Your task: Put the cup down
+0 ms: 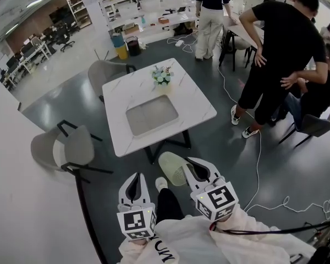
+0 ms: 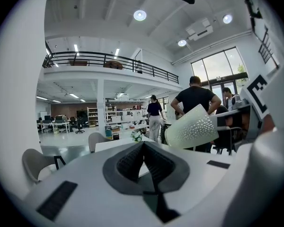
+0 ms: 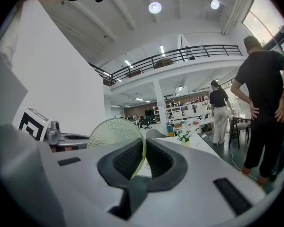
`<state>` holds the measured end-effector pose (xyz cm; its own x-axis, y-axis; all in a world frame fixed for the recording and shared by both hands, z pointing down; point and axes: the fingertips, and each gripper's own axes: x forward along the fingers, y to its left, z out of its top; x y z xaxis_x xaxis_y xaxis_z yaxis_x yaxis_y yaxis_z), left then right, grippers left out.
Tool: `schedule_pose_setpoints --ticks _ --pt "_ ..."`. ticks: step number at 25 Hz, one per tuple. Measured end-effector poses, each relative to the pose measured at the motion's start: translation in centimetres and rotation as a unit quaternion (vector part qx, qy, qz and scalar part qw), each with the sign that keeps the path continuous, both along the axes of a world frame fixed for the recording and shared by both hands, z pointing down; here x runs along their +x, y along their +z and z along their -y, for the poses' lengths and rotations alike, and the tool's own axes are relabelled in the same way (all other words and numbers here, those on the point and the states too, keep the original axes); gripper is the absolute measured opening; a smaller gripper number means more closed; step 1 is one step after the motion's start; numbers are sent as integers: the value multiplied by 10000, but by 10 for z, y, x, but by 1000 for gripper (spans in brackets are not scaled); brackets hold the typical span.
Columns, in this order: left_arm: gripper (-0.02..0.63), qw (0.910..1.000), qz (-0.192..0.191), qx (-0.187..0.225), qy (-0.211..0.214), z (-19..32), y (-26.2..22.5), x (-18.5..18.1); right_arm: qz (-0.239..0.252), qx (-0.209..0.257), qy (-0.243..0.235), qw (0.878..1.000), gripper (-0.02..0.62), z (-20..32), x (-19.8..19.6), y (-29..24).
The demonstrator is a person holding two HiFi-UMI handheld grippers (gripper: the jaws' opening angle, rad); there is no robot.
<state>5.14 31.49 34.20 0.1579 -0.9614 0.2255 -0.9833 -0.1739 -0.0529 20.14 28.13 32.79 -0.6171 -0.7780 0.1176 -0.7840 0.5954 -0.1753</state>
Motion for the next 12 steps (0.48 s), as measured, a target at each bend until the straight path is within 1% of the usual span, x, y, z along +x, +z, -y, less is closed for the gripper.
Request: schedule_pose_setpoints --ticks 5,12 --pt "11 10000 -19 -80 31 29 8 -16 -36 -77 79 9999 26 31 -13 7" --pt "11 9996 -111 -262 -15 89 27 -57 -138 -242 72 9996 26 92 -53 26"
